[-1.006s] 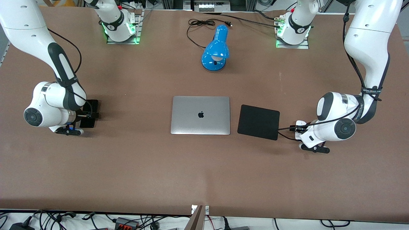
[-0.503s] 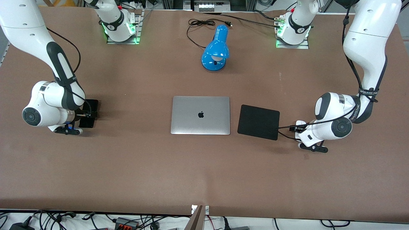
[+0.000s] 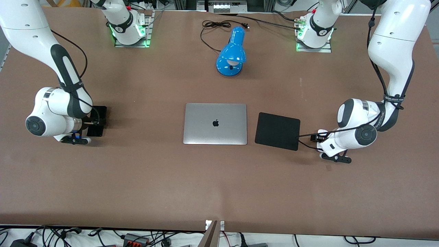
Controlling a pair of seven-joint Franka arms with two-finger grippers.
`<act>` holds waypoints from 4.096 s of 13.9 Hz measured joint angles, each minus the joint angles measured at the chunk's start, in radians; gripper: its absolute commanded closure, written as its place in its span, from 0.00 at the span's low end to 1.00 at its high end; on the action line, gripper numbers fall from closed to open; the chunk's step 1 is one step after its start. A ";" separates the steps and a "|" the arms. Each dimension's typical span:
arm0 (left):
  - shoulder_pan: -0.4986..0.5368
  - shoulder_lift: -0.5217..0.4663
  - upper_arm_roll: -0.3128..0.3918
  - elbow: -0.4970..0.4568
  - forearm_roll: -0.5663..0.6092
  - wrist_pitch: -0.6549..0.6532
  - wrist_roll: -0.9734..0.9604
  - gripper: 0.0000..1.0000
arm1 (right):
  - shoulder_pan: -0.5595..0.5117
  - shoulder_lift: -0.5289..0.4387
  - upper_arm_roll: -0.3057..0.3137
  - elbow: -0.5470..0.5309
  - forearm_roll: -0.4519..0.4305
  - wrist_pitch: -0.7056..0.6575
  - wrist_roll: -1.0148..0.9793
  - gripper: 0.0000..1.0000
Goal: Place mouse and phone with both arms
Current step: 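Grasp the black phone with the right gripper while the left gripper grasps the mouse, then carry the phone beside the laptop while the left gripper sets mouse on pad, then open both grippers and withdraw both arms from the phone and mouse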
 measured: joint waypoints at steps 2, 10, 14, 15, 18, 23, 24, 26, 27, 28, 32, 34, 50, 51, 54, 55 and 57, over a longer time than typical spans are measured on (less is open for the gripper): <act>0.001 0.000 0.000 0.000 0.000 0.000 0.000 0.56 | 0.005 -0.037 0.040 0.029 0.000 -0.048 -0.011 0.76; -0.044 -0.033 -0.135 0.088 0.000 -0.206 -0.156 0.59 | 0.227 -0.063 0.122 0.090 0.094 -0.040 0.097 0.76; -0.161 -0.033 -0.159 0.106 0.000 -0.232 -0.276 0.59 | 0.333 -0.003 0.122 0.095 0.105 0.051 0.259 0.76; -0.167 -0.021 -0.159 0.106 0.000 -0.209 -0.281 0.59 | 0.344 0.013 0.122 0.098 0.105 0.062 0.290 0.76; -0.168 0.022 -0.158 0.105 0.000 -0.151 -0.283 0.57 | 0.373 0.040 0.122 0.109 0.105 0.067 0.355 0.76; -0.168 0.045 -0.158 0.106 0.000 -0.131 -0.285 0.00 | 0.416 0.058 0.122 0.125 0.106 0.068 0.379 0.76; -0.168 0.045 -0.158 0.108 0.000 -0.132 -0.286 0.00 | 0.419 0.066 0.122 0.130 0.106 0.068 0.380 0.76; -0.166 0.038 -0.158 0.123 0.000 -0.173 -0.287 0.00 | 0.421 0.082 0.122 0.133 0.106 0.072 0.380 0.76; -0.162 0.023 -0.158 0.138 0.000 -0.225 -0.287 0.00 | 0.423 0.089 0.122 0.135 0.106 0.076 0.380 0.76; -0.157 0.000 -0.158 0.156 0.000 -0.281 -0.287 0.00 | 0.425 0.096 0.122 0.139 0.106 0.078 0.380 0.76; -0.101 -0.122 -0.157 0.216 0.000 -0.524 -0.263 0.00 | 0.437 0.108 0.122 0.162 0.107 0.080 0.381 0.69; -0.044 -0.165 -0.156 0.218 0.000 -0.547 -0.208 0.00 | 0.439 0.111 0.122 0.165 0.107 0.080 0.387 0.00; 0.266 -0.498 -0.162 0.289 -0.120 -0.808 0.048 0.00 | 0.195 -0.138 0.091 0.533 0.103 -0.395 0.393 0.00; 0.267 -0.554 -0.162 0.235 -0.124 -0.783 0.048 0.00 | 0.171 -0.156 0.091 0.544 0.091 -0.409 0.365 0.00; 0.258 -0.686 -0.169 0.036 -0.142 -0.694 0.021 0.00 | 0.133 -0.222 0.088 0.552 0.012 -0.418 0.259 0.00; 0.256 -0.707 -0.173 -0.001 -0.143 -0.680 0.014 0.00 | 0.125 -0.245 0.085 0.553 0.002 -0.418 0.230 0.00; 0.256 -0.721 -0.186 -0.019 -0.143 -0.664 0.010 0.00 | 0.113 -0.286 0.063 0.553 0.000 -0.421 0.171 0.00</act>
